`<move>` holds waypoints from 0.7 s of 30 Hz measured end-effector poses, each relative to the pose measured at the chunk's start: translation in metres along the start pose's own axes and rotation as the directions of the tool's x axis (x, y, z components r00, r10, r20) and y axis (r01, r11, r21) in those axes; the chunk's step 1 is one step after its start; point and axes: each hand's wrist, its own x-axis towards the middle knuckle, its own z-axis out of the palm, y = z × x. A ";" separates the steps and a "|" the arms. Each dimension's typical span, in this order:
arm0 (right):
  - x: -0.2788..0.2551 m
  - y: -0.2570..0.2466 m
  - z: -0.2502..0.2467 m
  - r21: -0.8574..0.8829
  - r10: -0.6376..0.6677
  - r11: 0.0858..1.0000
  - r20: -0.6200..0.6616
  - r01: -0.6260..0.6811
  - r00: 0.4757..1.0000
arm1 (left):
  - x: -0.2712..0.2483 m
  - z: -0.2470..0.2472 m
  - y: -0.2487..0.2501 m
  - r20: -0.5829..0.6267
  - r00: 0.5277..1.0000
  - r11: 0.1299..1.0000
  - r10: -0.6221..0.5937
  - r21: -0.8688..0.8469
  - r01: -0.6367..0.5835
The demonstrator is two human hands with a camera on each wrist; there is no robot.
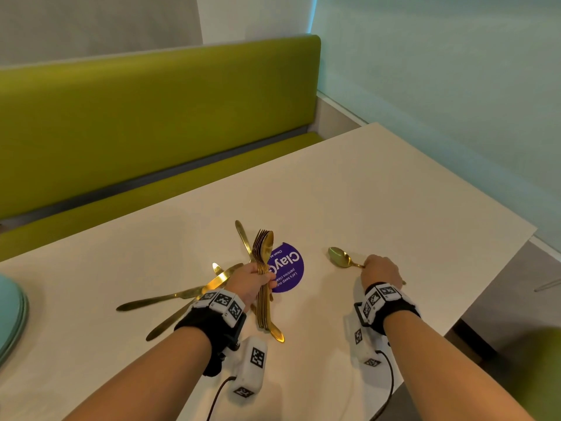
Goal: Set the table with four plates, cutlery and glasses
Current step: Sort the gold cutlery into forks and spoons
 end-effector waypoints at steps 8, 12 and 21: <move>-0.012 -0.030 -0.009 0.037 -0.121 0.993 0.193 0.116 0.974 | -0.004 0.002 0.000 0.016 1.000 1.000 -0.011 -0.011 0.011; -0.031 -0.051 -0.018 0.407 -0.250 0.905 0.281 0.120 0.927 | -0.011 -0.001 0.002 0.025 1.000 0.998 -0.012 -0.056 0.014; -0.102 -0.090 -0.004 0.816 -0.554 0.542 0.528 -0.202 0.644 | -0.038 -0.012 -0.004 0.080 0.996 0.980 0.035 -0.197 -0.019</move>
